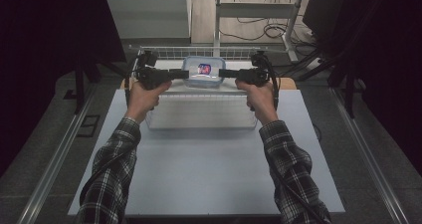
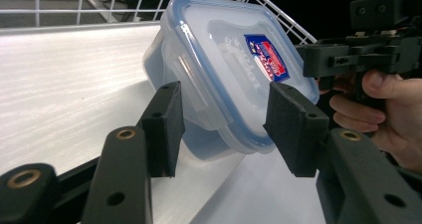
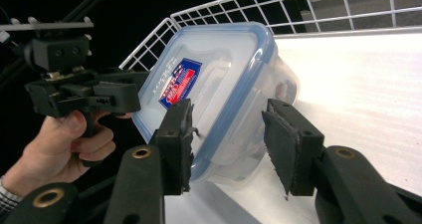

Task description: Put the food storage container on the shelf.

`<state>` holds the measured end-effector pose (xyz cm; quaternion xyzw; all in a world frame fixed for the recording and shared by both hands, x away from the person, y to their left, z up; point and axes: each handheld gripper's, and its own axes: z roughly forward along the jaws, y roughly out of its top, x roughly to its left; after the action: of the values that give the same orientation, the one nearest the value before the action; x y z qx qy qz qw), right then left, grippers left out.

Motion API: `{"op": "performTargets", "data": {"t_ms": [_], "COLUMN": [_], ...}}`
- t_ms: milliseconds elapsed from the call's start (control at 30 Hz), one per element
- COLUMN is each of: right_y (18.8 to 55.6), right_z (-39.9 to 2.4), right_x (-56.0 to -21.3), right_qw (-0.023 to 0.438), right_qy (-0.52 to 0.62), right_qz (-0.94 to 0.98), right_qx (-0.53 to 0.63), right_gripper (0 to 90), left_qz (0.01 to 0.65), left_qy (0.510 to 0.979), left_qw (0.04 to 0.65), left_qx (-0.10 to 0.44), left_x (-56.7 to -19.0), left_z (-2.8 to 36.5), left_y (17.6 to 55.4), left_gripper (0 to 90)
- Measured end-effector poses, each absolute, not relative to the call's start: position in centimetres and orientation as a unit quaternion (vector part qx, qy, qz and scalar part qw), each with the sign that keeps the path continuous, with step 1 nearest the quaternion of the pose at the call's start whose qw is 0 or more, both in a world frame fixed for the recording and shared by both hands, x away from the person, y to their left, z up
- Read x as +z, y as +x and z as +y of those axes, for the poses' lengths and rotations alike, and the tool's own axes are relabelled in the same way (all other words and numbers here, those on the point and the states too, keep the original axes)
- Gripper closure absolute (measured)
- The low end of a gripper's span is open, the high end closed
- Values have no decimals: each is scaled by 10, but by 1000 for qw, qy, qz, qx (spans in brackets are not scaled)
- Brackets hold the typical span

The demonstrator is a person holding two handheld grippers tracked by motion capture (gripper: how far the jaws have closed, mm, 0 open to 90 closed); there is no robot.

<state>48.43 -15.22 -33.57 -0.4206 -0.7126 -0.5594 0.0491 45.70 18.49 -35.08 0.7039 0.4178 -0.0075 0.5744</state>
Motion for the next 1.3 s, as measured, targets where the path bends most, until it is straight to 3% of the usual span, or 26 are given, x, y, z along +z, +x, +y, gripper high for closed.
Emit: {"op": "performTargets", "data": {"t_ms": [433,567,867,1067,1300], "right_y": [481,476,452,441,430], "right_z": [-147,-146,-146,-147,-148], "right_x": [-327,-322,-315,-321,-329], "right_qw": [-29,-59,-73,-82,-96], "right_qy": [-447,-435,-383,-366,-358], "right_qz": [-715,-721,-749,-760,-767], "right_qx": [-536,-536,-536,-531,-524], "right_gripper": [549,558,604,392,191], "left_qz": [438,438,400,382,361], "left_qy": [701,701,718,739,757], "left_qw": [560,558,558,538,525], "left_qx": [50,80,116,135,145], "left_x": [-344,-341,-339,-342,-350], "left_z": [175,176,177,172,162], "left_y": [452,446,421,406,390], "left_gripper": [456,379,222,86,21]}}
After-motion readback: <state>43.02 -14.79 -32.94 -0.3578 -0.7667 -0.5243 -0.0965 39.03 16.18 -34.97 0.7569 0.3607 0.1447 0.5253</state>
